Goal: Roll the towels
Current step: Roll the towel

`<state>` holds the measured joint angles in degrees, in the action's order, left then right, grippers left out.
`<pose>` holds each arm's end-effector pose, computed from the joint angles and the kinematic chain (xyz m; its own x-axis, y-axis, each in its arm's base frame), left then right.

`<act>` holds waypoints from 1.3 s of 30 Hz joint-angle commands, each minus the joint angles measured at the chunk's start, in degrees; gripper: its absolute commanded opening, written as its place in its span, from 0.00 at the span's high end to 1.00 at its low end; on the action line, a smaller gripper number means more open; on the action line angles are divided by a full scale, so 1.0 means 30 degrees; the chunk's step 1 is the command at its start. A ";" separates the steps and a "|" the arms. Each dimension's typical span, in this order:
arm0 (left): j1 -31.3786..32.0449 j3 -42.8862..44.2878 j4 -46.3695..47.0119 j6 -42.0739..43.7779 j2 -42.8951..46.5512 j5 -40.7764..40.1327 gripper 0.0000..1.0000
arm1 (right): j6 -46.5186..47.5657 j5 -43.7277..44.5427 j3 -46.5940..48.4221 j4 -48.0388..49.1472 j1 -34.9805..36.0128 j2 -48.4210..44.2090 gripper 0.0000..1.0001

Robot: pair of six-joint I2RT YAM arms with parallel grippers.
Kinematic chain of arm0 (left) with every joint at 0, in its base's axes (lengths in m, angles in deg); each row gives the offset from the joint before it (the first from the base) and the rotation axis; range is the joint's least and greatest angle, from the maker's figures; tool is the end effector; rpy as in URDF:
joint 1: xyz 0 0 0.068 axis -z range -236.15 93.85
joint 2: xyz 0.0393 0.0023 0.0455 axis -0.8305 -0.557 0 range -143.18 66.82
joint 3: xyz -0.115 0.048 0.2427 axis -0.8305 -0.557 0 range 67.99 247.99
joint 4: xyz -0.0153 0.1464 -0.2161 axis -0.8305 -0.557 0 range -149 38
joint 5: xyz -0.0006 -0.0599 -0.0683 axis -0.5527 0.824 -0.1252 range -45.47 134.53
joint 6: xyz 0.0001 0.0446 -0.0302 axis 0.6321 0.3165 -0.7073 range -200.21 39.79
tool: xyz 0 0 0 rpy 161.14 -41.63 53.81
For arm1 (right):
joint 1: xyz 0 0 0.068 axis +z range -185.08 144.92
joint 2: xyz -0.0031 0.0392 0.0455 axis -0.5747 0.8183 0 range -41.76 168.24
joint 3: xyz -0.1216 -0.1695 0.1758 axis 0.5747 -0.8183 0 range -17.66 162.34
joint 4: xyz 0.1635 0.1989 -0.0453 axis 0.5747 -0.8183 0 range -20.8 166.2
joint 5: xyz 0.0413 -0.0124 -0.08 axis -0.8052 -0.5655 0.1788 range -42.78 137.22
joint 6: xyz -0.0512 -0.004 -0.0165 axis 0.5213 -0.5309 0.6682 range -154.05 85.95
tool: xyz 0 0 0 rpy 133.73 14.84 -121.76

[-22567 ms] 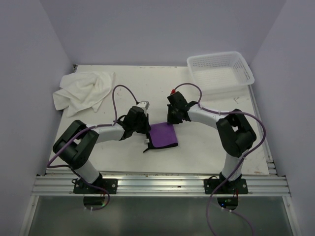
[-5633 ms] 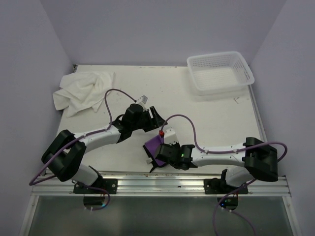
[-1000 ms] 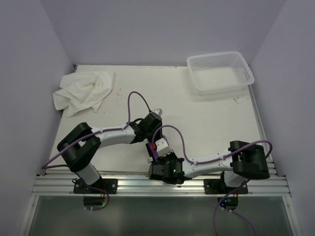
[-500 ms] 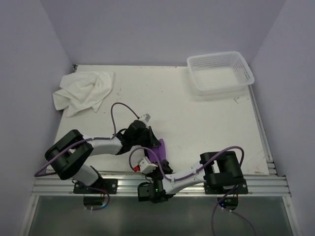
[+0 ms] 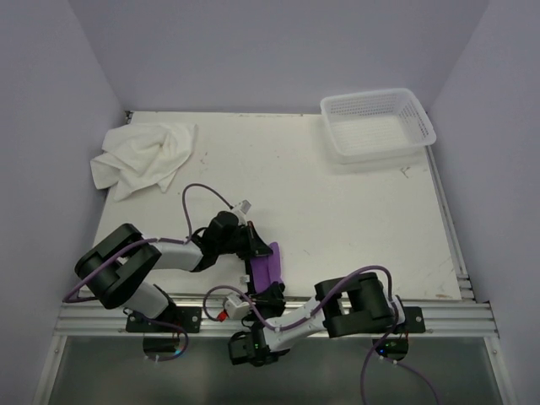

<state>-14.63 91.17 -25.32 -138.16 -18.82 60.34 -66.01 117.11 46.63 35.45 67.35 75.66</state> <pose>0.1839 -0.1756 0.1240 -0.9132 -0.2807 -0.2955 0.0553 0.6330 -0.7722 -0.0385 0.3301 0.1018 0.0116 -0.8986 -0.4386 -0.3869 0.4004 -0.8306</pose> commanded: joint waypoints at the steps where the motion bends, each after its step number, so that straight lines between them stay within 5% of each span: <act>1: -0.1094 -0.0051 0.2972 0.0274 -0.0425 -0.1610 1.00 | 0.1513 -0.0970 0.0747 0.1424 0.1158 0.0291 1.00; 4: -0.1271 -0.0022 0.3178 0.0538 -0.0835 -0.1404 1.00 | 0.2128 -0.1234 0.0805 0.1864 0.1422 0.0408 1.00; 15: -0.1417 -0.1833 0.4493 0.0569 -0.0516 -0.2954 1.00 | 0.1867 -0.1968 0.1039 0.1662 0.2329 -0.0908 0.75; 30: -0.1417 -0.3096 0.6869 0.0773 -0.1188 -0.3103 1.00 | -0.0066 -0.4574 -0.2030 0.3767 0.2800 -0.8341 0.59; 39: -0.1417 -0.3771 0.7368 0.1035 -0.0515 -0.3279 1.00 | -0.2206 -0.9547 -0.7859 0.8773 -0.2440 -1.5933 0.58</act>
<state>-18.52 81.33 -4.30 -137.86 -21.25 53.06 -69.29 95.10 27.14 53.43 63.55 32.91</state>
